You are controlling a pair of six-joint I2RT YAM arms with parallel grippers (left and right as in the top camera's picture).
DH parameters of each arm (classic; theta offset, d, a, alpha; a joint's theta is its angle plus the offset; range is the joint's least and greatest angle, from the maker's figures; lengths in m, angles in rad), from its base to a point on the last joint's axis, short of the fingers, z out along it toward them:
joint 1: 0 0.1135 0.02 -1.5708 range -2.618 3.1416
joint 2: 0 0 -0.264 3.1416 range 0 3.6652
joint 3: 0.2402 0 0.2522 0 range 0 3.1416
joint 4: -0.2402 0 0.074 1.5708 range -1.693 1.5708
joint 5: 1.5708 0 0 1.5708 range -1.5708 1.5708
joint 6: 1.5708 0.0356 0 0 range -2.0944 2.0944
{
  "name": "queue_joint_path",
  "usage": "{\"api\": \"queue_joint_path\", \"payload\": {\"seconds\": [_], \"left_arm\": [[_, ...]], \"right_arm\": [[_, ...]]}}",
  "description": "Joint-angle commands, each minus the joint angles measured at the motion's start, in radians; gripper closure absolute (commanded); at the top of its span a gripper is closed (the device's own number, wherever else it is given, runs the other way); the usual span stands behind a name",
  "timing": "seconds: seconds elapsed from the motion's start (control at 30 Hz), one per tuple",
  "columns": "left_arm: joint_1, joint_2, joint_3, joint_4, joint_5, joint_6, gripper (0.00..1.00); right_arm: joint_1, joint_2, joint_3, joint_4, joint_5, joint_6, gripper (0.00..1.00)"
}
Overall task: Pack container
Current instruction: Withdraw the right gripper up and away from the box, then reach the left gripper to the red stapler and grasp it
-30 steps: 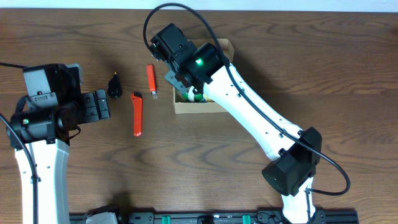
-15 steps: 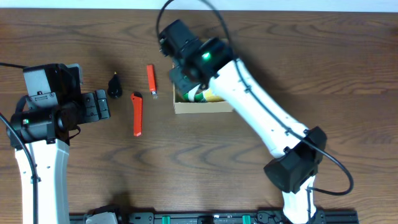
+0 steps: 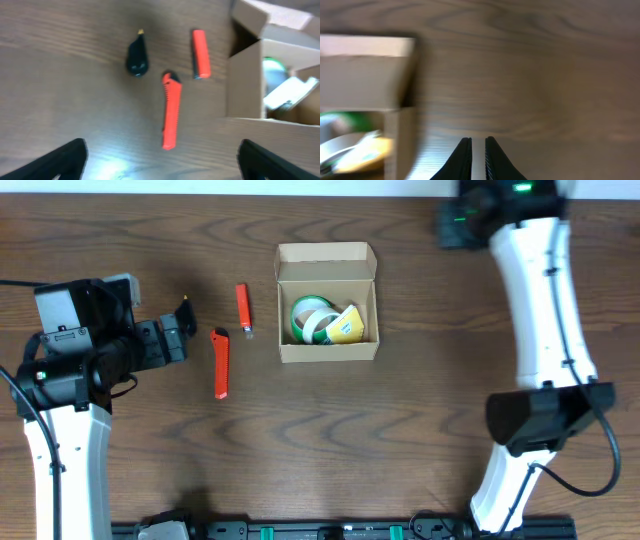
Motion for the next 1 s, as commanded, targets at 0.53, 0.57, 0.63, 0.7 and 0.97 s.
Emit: {"api": "queue_joint_path", "payload": {"seconds": [0.53, 0.57, 0.63, 0.7, 0.97], "left_arm": [[-0.118, 0.639, 0.565, -0.374, -0.140, 0.006, 0.31], [-0.137, 0.673, 0.605, -0.393, -0.177, 0.005, 0.28], [-0.169, 0.725, 0.662, -0.408, -0.229, 0.005, 0.27], [-0.198, 0.764, 0.696, -0.401, -0.232, 0.005, 0.28], [-0.307, 0.887, 0.721, -0.305, -0.236, -0.023, 0.36]], "right_arm": [[-0.158, -0.006, 0.013, -0.026, -0.016, 0.017, 0.89], [-0.156, -0.006, 0.013, -0.026, -0.017, 0.017, 0.89], [-0.156, -0.006, 0.013, -0.026, -0.017, 0.017, 0.89], [-0.156, -0.006, 0.013, -0.026, -0.017, 0.017, 0.89], [-0.156, -0.006, 0.005, -0.023, -0.020, 0.017, 0.88]]}}
